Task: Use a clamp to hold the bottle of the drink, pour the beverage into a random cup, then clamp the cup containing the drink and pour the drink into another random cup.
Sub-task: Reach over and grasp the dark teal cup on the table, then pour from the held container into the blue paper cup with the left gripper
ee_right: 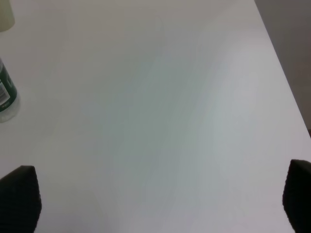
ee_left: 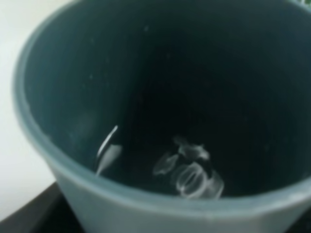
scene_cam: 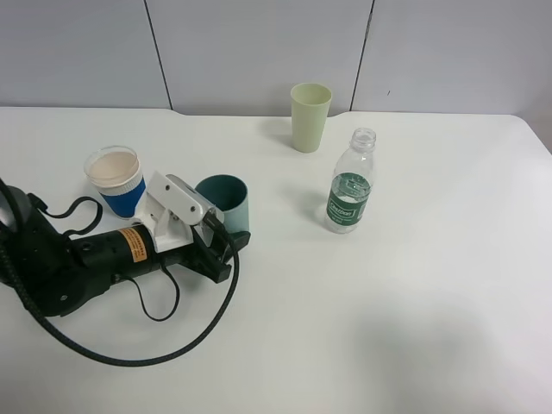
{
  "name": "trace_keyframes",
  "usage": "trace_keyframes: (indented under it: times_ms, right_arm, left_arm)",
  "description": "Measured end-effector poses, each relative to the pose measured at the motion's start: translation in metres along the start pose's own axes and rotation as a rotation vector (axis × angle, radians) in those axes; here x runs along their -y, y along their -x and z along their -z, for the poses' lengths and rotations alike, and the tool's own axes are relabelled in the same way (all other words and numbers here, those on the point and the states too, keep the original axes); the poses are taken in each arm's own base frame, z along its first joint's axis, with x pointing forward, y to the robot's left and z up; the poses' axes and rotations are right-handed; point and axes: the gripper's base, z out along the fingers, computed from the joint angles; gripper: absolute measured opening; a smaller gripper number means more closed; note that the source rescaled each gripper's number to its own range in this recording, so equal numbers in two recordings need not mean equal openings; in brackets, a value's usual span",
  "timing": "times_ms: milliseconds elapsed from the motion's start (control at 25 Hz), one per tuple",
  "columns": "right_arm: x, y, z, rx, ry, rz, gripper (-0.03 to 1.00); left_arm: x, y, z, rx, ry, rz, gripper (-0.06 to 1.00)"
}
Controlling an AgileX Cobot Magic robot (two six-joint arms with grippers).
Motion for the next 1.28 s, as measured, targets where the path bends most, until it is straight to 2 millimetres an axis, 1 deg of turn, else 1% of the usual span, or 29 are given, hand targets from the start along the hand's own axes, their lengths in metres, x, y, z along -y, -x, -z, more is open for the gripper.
trace_keyframes:
  times_ms: [360, 560, 960, 1120, 1280]
  right_arm:
    - [0.000, 0.000, 0.000, 0.000, 0.000, 0.000, 1.00]
    - [0.000, 0.000, 0.000, 0.000, 0.000, 0.000, 1.00]
    - [0.000, 0.000, 0.000, 0.000, 0.000, 0.000, 1.00]
    - [0.000, 0.000, 0.000, 0.000, 0.000, 0.000, 1.00]
    - [0.000, 0.000, 0.000, 0.000, 0.000, 0.000, 1.00]
  left_arm:
    - [-0.004, -0.002, 0.049, -0.036, 0.148, 0.002, 0.01]
    - [-0.008, 0.001, 0.068, -0.026, 0.225, 0.030, 0.01]
    - [-0.008, 0.018, 0.081, 0.026, 0.240, 0.041, 0.01]
    - [-0.009, 0.030, 0.083, 0.021, 0.257, 0.064, 0.01]
    - [-0.010, 0.049, 0.082, 0.006, 0.260, 0.090, 0.01]
